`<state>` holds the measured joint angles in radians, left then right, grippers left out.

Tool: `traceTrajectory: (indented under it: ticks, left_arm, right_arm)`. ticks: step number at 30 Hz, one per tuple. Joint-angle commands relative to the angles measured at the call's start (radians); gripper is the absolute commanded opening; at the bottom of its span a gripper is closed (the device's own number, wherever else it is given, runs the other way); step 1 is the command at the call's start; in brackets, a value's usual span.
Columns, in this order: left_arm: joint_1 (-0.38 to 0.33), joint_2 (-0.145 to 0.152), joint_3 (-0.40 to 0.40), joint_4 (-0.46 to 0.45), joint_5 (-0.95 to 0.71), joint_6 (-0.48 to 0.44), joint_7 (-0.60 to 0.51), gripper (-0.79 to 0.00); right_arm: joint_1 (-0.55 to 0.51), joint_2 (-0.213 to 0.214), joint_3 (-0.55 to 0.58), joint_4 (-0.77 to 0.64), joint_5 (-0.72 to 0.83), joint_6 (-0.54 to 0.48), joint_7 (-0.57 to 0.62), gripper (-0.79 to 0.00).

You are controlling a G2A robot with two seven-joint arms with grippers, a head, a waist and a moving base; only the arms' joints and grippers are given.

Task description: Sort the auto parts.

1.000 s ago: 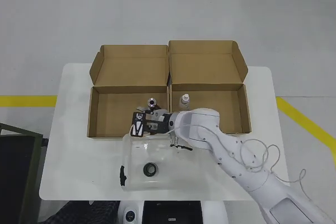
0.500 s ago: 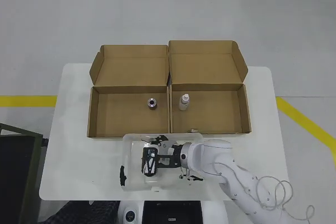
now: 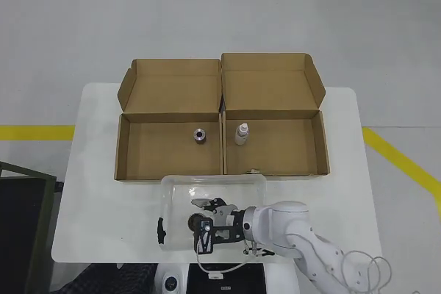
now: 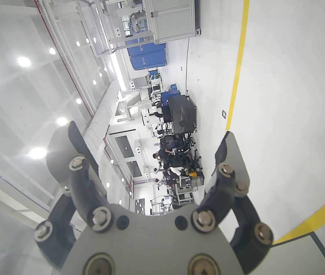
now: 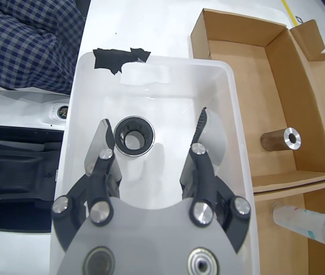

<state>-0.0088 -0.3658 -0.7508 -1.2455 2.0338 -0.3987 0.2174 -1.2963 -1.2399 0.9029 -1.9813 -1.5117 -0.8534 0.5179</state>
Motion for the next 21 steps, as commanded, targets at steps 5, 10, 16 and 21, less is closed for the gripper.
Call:
traceTrajectory:
  ticks: [5,10,16,21]
  left_arm:
    - [0.000,0.000,0.000,0.000,0.000,0.000,0.000,0.000]
    - [0.000,0.000,0.000,0.000,0.000,0.000,0.000,0.000]
    - [0.000,0.000,0.000,0.000,0.000,0.000,0.000,0.000]
    - [0.000,0.000,0.000,0.000,0.000,0.000,0.000,0.000]
  right_arm:
    - [-0.007,0.009,0.008,0.025,-0.004,-0.012,-0.008,-0.256]
    - [0.006,0.011,-0.005,0.057,-0.008,-0.016,-0.004,-0.259]
    - [0.027,0.009,-0.028,0.092,-0.012,-0.004,-0.010,-0.237]
    - [0.058,0.002,-0.065,0.135,-0.010,0.007,-0.014,-0.200]
